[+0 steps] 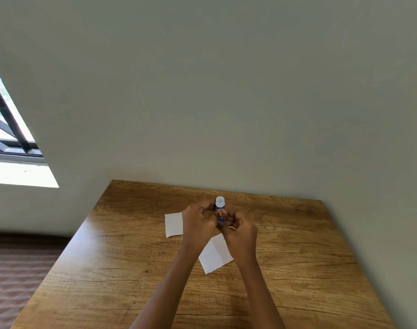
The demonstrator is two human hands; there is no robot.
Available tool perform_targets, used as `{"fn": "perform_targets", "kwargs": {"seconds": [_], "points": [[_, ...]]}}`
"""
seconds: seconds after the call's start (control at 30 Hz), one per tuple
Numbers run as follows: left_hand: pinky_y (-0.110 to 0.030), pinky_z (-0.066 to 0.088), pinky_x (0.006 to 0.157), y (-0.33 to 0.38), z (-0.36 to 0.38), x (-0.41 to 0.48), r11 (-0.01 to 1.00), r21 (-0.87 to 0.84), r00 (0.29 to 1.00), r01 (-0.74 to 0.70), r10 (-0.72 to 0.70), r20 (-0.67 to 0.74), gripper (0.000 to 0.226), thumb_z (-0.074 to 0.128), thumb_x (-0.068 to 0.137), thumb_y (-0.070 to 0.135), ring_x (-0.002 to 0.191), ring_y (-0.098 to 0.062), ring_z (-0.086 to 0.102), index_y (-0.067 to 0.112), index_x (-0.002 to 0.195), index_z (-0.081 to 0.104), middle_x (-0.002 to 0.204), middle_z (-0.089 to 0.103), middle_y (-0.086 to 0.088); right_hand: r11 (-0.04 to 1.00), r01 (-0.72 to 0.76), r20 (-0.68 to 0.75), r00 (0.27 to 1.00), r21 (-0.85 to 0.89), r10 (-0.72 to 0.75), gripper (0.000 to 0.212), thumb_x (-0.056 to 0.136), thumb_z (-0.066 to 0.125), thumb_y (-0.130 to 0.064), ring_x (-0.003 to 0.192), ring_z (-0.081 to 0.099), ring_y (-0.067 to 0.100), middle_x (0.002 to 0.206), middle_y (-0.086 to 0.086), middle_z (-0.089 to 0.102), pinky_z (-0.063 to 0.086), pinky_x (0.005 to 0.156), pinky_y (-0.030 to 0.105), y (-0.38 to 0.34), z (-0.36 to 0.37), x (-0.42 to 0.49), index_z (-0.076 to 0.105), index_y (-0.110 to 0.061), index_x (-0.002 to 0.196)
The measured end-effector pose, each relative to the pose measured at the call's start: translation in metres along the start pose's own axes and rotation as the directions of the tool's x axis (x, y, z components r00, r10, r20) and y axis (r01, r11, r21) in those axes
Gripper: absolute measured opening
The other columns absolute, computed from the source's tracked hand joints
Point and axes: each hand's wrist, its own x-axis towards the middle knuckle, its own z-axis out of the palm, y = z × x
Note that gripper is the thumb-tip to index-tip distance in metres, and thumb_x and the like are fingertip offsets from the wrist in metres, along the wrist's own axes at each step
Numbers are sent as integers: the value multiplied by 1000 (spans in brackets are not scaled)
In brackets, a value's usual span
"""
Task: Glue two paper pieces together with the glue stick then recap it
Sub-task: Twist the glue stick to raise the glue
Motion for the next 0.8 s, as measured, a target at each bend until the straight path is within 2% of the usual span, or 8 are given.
{"fn": "perform_targets", "kwargs": {"seconds": [0.1, 0.23, 0.3, 0.4, 0.57, 0.63, 0.73, 0.8], "points": [[-1, 42, 58, 0, 0, 0, 1000, -19, 1000, 8, -8, 1, 23, 67, 73, -6, 65, 18, 58, 9, 89, 74, 71, 64, 19, 999, 28, 86, 996, -41, -24, 19, 76, 72, -2, 73, 64, -8, 80, -14, 67, 48, 64, 7, 2, -3, 3, 67, -13, 91], [-2, 44, 57, -2, 1, 1, 998, -46, 999, 40, -41, -8, 24, 64, 74, -10, 62, 17, 59, 8, 86, 74, 66, 61, 25, 997, 32, 173, 985, -68, -20, 20, 83, 66, -7, 77, 64, -9, 83, -16, 67, 47, 65, 7, 2, -6, 3, 64, -24, 92], [-3, 45, 57, -3, 2, 2, 998, -44, 999, 46, -47, -22, 25, 64, 74, -10, 63, 16, 59, 9, 87, 74, 68, 61, 26, 997, 23, 170, 985, -78, -10, 21, 81, 70, -13, 75, 63, -9, 81, -15, 68, 47, 63, 8, 1, -5, 3, 62, -29, 92], [-4, 47, 60, -5, 4, 2, 997, -49, 998, 52, -54, -36, 23, 66, 76, -6, 67, 17, 60, 10, 90, 74, 71, 63, 22, 995, -2, 144, 989, -97, 16, 28, 73, 76, -17, 70, 60, -11, 77, -16, 65, 45, 57, 7, -1, -1, 2, 61, -23, 96], [-1, 44, 62, -5, 8, 0, 999, -36, 1000, 26, -27, -13, 22, 69, 76, -1, 70, 20, 58, 9, 95, 73, 80, 67, 12, 998, -6, -7, 1000, -65, 6, 20, 70, 79, -14, 60, 61, -7, 67, -11, 65, 47, 54, 8, 0, 3, 2, 62, -21, 76], [-4, 46, 60, -4, 7, 1, 999, -39, 1000, 17, -18, -22, 19, 70, 75, -1, 67, 17, 60, 8, 91, 74, 77, 67, 12, 999, -43, -1, 999, 3, 43, 22, 68, 80, -10, 61, 65, -3, 71, -8, 68, 50, 56, 10, 2, 1, 3, 64, -23, 75], [-14, 52, 58, -6, 6, 3, 999, -41, 1000, 25, -25, -1, 21, 69, 75, 0, 60, 1, 64, 9, 93, 74, 79, 72, 7, 998, -56, 86, 995, 26, 53, 23, 72, 76, -6, 68, 68, 0, 76, -8, 70, 52, 61, 14, 2, -2, 6, 66, -24, 79], [-11, 50, 58, -8, 6, 2, 998, -43, 999, 36, -35, 21, 24, 69, 76, -1, 58, -2, 63, 11, 97, 73, 83, 74, 2, 999, -42, 149, 988, -14, 43, 20, 76, 72, -6, 70, 68, 4, 76, -5, 71, 54, 64, 20, 3, -5, 7, 66, -25, 80]]}}
